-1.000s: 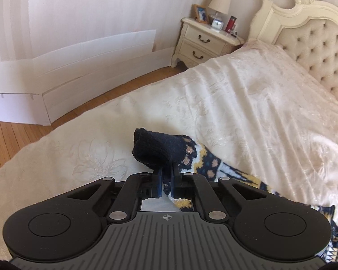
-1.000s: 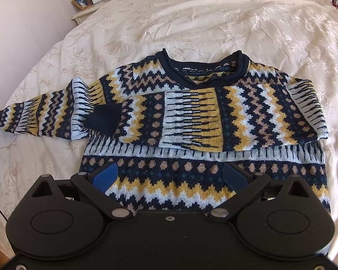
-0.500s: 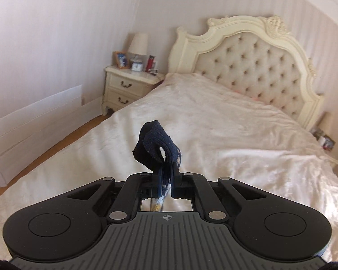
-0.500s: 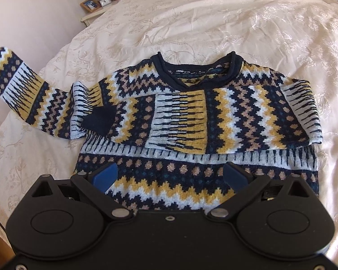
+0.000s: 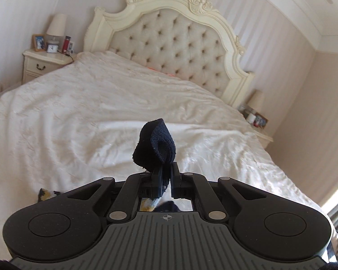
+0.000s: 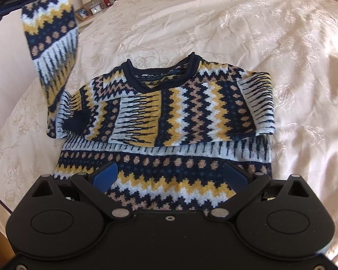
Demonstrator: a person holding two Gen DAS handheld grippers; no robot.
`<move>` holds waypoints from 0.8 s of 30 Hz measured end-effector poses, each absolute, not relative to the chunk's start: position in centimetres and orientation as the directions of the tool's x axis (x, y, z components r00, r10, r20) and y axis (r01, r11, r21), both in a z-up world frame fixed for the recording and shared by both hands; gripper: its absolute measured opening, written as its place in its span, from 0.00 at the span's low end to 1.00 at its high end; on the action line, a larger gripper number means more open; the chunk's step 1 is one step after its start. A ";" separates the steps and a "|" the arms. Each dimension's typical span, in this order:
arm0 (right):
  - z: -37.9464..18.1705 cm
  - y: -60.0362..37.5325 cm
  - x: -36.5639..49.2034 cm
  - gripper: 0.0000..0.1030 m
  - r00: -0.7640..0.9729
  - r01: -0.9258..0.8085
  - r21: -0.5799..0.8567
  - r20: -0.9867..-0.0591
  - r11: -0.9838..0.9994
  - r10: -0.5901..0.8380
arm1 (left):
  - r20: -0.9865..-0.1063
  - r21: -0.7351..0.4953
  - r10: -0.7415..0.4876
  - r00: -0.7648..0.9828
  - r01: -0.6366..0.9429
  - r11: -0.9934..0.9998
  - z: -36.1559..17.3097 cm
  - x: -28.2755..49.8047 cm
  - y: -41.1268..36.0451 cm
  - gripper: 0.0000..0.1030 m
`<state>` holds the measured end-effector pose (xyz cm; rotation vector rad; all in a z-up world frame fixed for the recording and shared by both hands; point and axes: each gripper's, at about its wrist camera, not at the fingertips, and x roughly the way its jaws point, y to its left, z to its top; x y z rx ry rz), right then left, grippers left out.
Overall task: Fold small clothes
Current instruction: 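Lift the cuff with the left gripper, fold the sleeve across the body, release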
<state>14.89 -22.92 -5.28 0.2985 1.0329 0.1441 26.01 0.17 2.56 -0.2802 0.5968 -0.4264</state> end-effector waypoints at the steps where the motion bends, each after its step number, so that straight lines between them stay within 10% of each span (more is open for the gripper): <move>1: -5.3 -23.3 14.7 0.97 0.507 0.025 0.310 -0.823 0.951 0.255 | -0.495 -0.378 -0.481 0.724 0.319 0.869 1.7 25.9 -1.3 0.06; 6: -5.5 -25.0 14.0 0.97 0.502 0.043 0.308 -0.829 0.950 0.246 | -0.587 -0.377 -0.526 0.615 0.367 0.850 -2.8 26.6 -7.0 0.08; 10: -5.7 -25.7 13.7 0.97 0.498 0.057 0.311 -0.832 0.949 0.243 | -0.664 -0.340 -0.523 0.534 0.407 0.848 -5.5 26.7 -9.5 0.39; 24: -6.2 -25.0 15.4 0.97 0.503 0.119 0.315 -0.837 0.942 0.216 | -0.782 -0.113 -0.331 0.528 0.402 0.909 -9.1 25.6 -4.4 0.45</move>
